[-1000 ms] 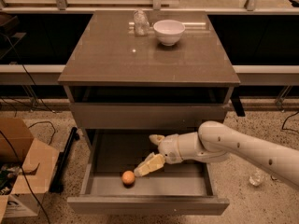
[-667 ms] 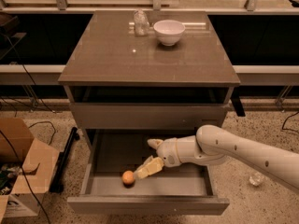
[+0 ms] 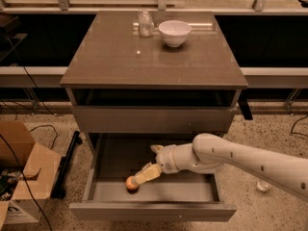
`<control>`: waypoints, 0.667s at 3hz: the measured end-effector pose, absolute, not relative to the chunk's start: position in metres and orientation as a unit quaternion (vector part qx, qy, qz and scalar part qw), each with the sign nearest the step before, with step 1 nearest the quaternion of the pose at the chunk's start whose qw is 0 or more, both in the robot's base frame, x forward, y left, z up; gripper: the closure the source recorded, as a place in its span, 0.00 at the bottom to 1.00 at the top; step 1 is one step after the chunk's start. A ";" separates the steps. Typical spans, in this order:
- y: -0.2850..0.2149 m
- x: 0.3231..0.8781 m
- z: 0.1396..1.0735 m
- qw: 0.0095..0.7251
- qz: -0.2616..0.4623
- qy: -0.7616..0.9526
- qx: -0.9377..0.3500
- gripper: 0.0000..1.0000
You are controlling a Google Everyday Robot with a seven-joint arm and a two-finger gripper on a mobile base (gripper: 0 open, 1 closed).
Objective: Pick orange from middle drawer and place on counter
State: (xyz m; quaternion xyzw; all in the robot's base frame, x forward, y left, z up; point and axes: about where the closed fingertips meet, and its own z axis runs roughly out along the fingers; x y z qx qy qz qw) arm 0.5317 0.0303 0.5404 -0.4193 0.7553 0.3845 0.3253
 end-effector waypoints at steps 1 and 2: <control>0.040 0.552 0.505 0.331 0.332 0.773 -0.427 0.00; 0.053 0.560 0.479 0.321 0.290 0.786 -0.441 0.00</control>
Offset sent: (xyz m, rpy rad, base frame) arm 0.0396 0.0340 -0.0914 -0.2984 -0.1004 -0.0726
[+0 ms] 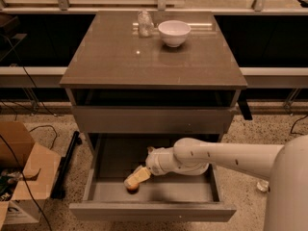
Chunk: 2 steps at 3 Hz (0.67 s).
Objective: Pick orange from middle drawer and place on counter
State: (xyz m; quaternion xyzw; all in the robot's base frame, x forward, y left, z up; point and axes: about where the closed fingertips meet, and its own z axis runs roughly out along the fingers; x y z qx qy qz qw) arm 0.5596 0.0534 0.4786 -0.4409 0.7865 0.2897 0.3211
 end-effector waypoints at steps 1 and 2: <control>0.065 0.561 0.448 0.306 0.268 0.798 -0.444 0.00; 0.075 0.555 0.421 0.290 0.263 0.807 -0.442 0.00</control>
Offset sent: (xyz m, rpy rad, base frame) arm -0.0089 0.0305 -0.0899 -0.1137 0.0700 -0.0291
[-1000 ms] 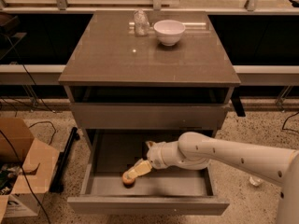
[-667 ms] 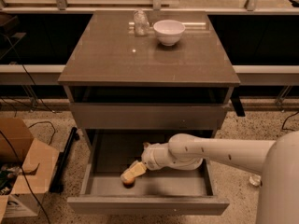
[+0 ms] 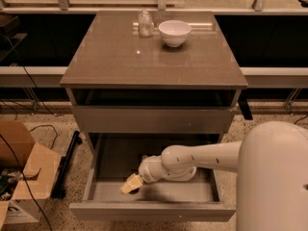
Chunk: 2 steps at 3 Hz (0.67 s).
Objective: Pick orange from middle drawer and place on counter
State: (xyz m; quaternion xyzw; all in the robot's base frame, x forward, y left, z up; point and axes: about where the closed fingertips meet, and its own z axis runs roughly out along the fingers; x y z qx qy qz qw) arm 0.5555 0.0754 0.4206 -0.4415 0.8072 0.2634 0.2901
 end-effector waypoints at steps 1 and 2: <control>0.083 0.547 0.399 0.278 0.259 0.817 -0.435 0.00; 0.087 0.540 0.386 0.275 0.258 0.827 -0.418 0.18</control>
Offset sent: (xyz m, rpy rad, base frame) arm -0.0217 0.0121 -0.0483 -0.0199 0.0632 -0.1009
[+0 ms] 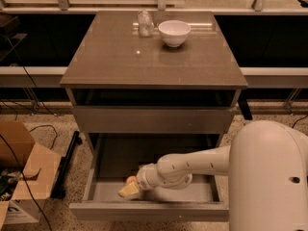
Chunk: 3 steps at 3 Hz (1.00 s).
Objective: Pick orange from middle drawer and place on counter
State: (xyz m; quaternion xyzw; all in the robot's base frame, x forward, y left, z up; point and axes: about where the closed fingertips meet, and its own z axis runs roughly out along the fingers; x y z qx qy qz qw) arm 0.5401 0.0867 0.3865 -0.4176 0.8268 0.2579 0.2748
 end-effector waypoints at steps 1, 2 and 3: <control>0.090 0.536 0.380 0.273 0.259 0.832 -0.407 0.42; 0.092 0.533 0.378 0.274 0.259 0.834 -0.402 0.65; 0.092 0.536 0.393 0.290 0.263 0.830 -0.398 0.88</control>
Offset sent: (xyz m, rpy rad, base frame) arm -0.0083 0.0044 -0.0088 0.0080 0.0159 -0.0487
